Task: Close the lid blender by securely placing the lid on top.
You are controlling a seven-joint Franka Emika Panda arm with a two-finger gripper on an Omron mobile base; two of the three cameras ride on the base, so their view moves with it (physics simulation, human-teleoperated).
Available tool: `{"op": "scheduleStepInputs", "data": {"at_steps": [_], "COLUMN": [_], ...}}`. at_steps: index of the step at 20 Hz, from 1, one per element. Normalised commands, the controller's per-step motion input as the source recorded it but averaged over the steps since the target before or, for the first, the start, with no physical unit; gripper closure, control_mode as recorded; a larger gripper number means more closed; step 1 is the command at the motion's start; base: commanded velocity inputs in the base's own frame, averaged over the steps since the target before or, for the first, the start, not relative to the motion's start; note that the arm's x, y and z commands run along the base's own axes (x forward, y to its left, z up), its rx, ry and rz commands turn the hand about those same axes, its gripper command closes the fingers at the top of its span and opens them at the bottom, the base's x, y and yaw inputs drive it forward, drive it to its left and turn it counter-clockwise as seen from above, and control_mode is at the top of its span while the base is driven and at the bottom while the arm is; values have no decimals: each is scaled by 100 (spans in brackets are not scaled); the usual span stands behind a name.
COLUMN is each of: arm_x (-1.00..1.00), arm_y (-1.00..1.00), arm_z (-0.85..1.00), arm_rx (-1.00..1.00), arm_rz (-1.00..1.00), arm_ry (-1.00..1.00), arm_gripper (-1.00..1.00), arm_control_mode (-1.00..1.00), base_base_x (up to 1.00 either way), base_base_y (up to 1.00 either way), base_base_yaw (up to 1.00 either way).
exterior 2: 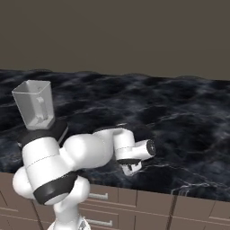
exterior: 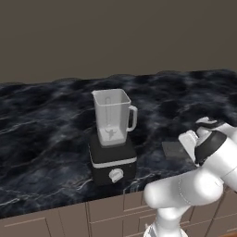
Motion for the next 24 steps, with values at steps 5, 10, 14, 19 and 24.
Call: {"op": "scheduleStepInputs", "data": {"at_steps": [5, 10, 14, 19, 24], "arm_x": [0, -4, -4, 0, -1], "arm_y": [6, 5, 11, 15, 14], "arm_z": [44, 63, 45, 31, 59], "arm_rx": [0, 0, 0, 0, 0], "arm_rz": [-7, -5, -1, 0, 0], "arm_ry": [-3, -9, -14, -17, -23], "arm_gripper": [100, 100, 100, 100, 100], "arm_control_mode": [-100, -100, -100, -100, -100], "base_base_x": [0, 0, 0, 0, 0], "base_base_y": [0, 0, 0, 0, 0], "base_base_yaw": [0, 0, 0, 0, 0]}}
